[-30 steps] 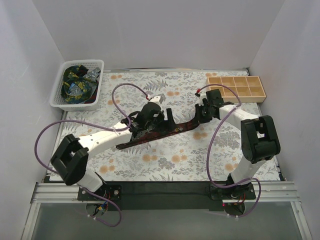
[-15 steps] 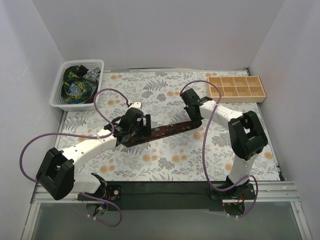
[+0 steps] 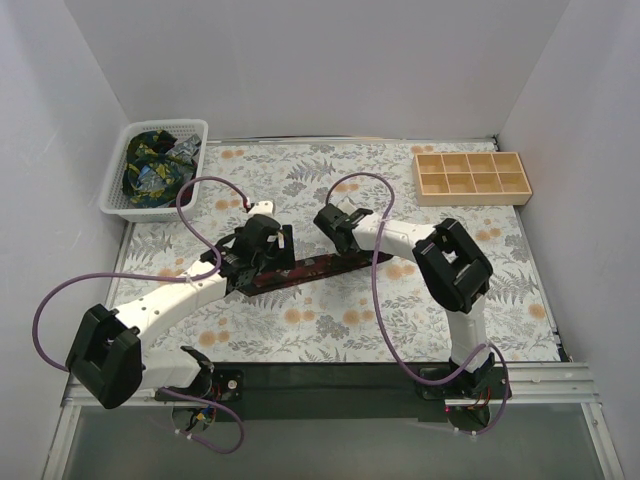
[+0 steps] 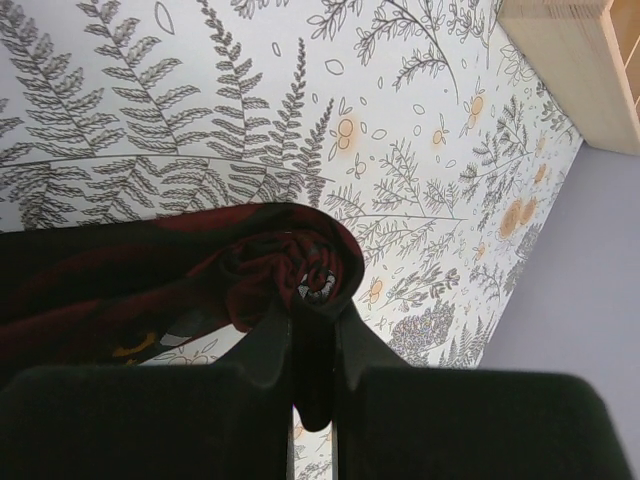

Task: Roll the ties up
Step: Roll the tie

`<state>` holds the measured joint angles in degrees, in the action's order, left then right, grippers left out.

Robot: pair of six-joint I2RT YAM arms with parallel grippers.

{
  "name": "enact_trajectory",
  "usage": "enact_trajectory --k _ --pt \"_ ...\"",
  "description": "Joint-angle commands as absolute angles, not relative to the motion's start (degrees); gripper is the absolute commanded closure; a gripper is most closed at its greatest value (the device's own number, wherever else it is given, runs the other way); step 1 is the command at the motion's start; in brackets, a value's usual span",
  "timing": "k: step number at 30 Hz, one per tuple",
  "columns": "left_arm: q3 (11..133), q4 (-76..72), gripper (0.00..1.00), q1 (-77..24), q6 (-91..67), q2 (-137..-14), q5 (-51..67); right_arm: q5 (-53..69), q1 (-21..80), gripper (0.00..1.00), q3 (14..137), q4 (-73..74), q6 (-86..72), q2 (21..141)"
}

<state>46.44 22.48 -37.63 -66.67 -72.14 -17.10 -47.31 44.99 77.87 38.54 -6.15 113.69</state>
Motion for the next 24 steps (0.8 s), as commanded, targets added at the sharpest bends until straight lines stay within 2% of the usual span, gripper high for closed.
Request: enact_trajectory --k 1,6,14,24 --pt "46.0 22.9 0.28 -36.8 -66.0 -70.0 -18.8 -47.2 46.9 0.99 80.5 42.7 -11.2 117.2" --pt "45.5 22.9 0.37 -36.6 -66.8 -70.7 -17.9 -48.7 47.5 0.99 81.7 44.8 -12.0 118.1" --pt "45.7 22.8 0.4 -35.5 -67.9 -72.8 -15.6 -58.3 47.4 0.99 81.9 45.4 -12.7 115.1" --pt "45.4 22.2 0.4 -34.7 -68.2 -72.9 -14.9 -60.7 47.7 0.99 84.1 49.5 -17.5 119.1"
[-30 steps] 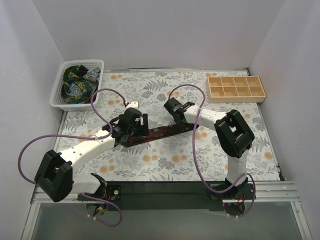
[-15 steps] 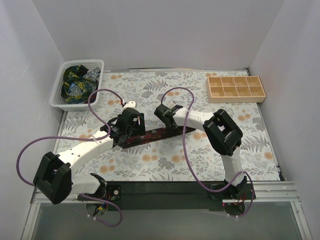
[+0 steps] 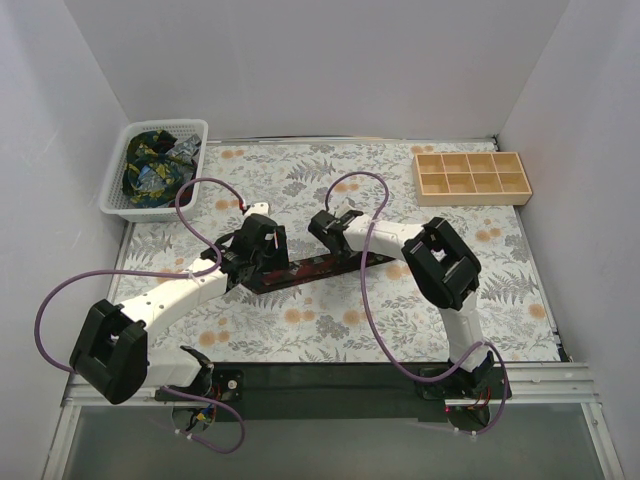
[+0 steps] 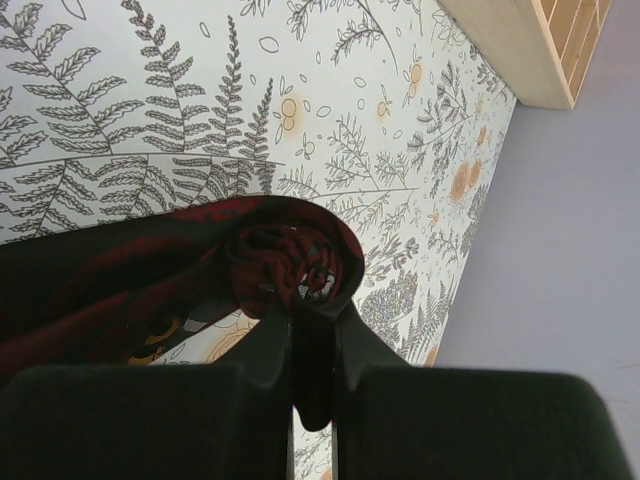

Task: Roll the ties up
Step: Roll the tie

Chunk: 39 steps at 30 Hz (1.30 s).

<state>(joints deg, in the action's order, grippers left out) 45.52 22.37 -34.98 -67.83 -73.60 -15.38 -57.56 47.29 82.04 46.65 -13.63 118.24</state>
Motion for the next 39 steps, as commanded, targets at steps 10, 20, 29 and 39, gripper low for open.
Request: enact_trajectory --k 10,20,29,39 --pt "45.4 22.1 0.41 -34.4 -68.2 -72.9 -14.3 -59.1 50.4 0.99 86.9 51.6 -20.5 123.7" --pt "45.5 22.0 0.41 -34.3 -68.3 -72.2 -14.4 -53.1 51.8 0.96 88.9 52.5 -22.5 126.5" --pt "45.4 21.8 0.41 -34.2 -68.3 -72.0 -14.1 -48.4 51.8 0.81 88.4 49.5 -21.2 124.5" --pt "45.3 21.5 0.4 -34.1 -68.3 -72.4 -13.3 -44.0 51.8 0.64 88.1 48.0 -19.6 120.9"
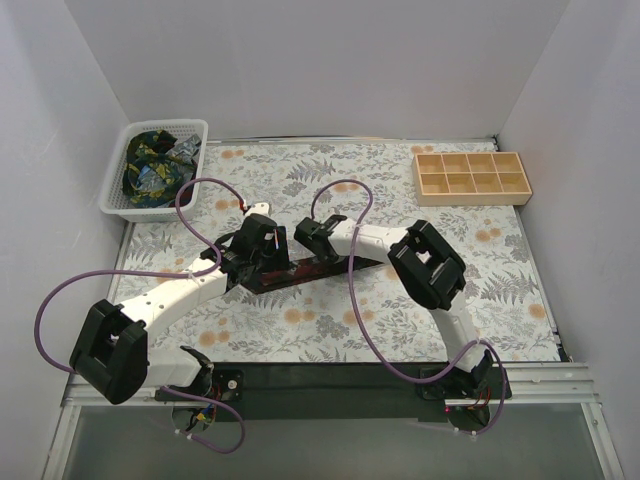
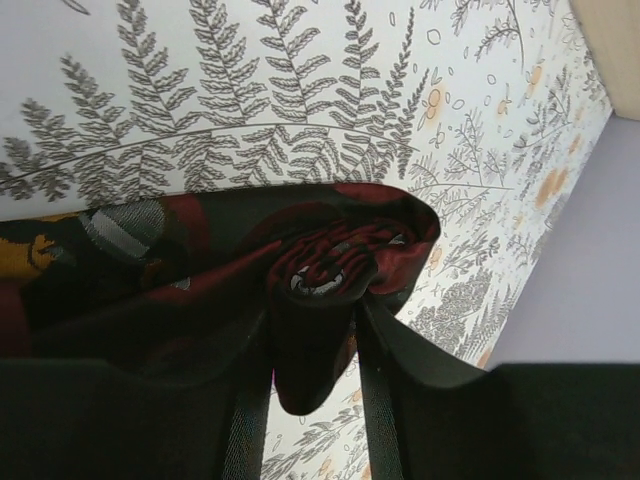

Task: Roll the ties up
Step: Roll the tie

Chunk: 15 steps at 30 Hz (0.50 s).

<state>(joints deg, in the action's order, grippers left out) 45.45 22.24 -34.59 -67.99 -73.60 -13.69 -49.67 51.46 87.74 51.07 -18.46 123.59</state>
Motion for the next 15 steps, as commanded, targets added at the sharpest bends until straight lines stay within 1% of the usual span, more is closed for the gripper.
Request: enact_trajectory --k 1,5,6,10,11,15 --pt "45.3 21.5 0.4 -34.1 -68.2 -72.4 -13.4 -43.9 51.8 0.64 88.2 47.9 -19.5 120.6" --pt "45.3 21.4 0.4 -34.1 -68.2 -72.7 -13.0 -42.6 51.8 0.62 88.2 47.8 -19.2 118.8" --pt "45.3 21.4 0.4 -34.1 -68.3 -72.7 -13.0 -42.5 51.8 0.59 88.3 47.8 -19.2 118.4" --pt "45.4 21.4 0.4 -34.1 -68.2 -72.8 -13.0 -41.6 51.8 0.58 88.8 47.8 -19.1 116.4" --pt "45.4 21.4 0.4 -34.1 -68.1 -72.8 -13.1 -41.3 51.8 0.55 89.0 47.7 -19.1 115.8" --pt "45.3 21.3 0.39 -34.1 -68.2 -73.0 -13.0 -40.0 51.8 0.53 90.2 47.5 -18.7 114.9"
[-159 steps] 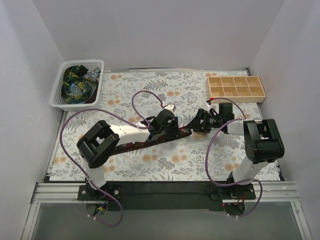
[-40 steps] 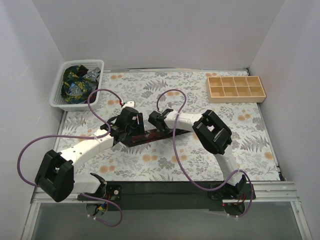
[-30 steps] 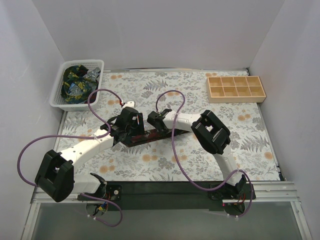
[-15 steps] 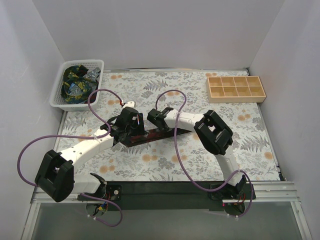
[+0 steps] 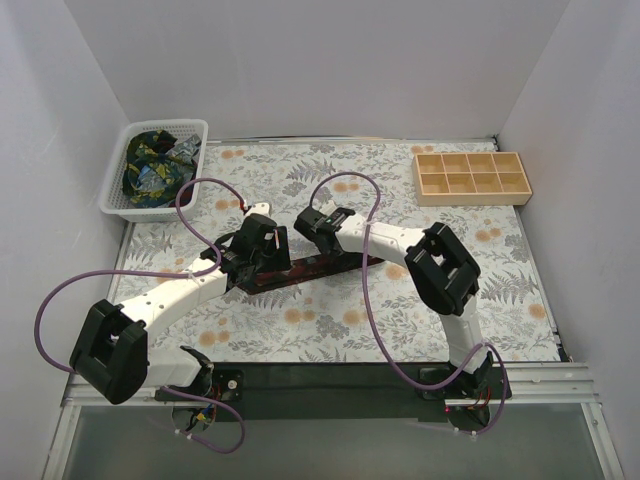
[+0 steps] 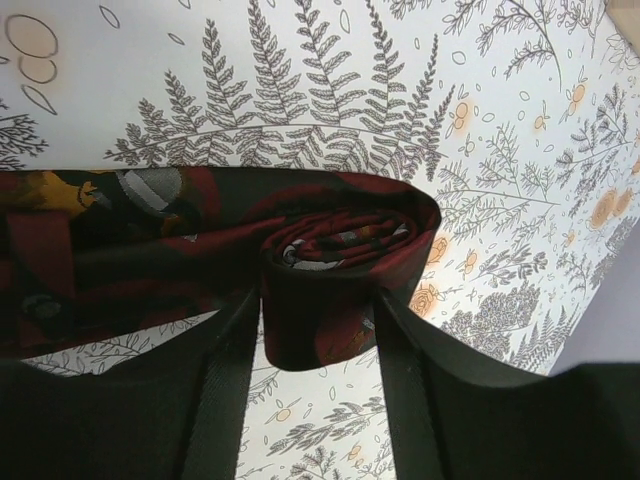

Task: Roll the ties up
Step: Roll the tie

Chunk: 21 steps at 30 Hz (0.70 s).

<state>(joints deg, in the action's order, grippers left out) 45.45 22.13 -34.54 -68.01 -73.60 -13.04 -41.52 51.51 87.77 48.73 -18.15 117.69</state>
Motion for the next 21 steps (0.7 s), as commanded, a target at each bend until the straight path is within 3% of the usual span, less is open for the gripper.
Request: enact_trajectory --k 1,7,10,11,13,17,21 --pt "45.3 21.2 0.38 -34.1 -68.2 -72.9 -13.0 -39.8 51.8 0.52 90.3 47.5 -18.7 114.7" --pt "45.2 20.1 0.32 -34.1 -66.4 -72.2 -12.6 -37.0 51.8 0.44 91.4 46.3 -17.6 113.1" --pt "44.8 18.3 0.21 -34.1 -64.6 -72.2 -11.7 -33.6 51.4 0.25 91.5 45.1 -16.2 110.6" --pt "45.0 17.6 0.09 -34.2 -63.6 -72.4 -11.0 -32.7 51.2 0.22 91.6 45.1 -15.9 109.8" --pt "45.9 16.8 0.02 -34.2 -62.5 -73.5 -8.1 -30.7 50.5 0.14 91.3 44.8 -15.0 107.2" --pt "48.1 14.2 0.02 -34.2 -59.9 -75.6 -3.1 -26.4 46.9 0.01 88.2 43.3 -14.2 102.0" --pt "51.4 10.7 0.02 -34.3 -54.7 -78.4 4.1 -18.9 39.7 0.01 79.9 38.9 -13.5 94.7"
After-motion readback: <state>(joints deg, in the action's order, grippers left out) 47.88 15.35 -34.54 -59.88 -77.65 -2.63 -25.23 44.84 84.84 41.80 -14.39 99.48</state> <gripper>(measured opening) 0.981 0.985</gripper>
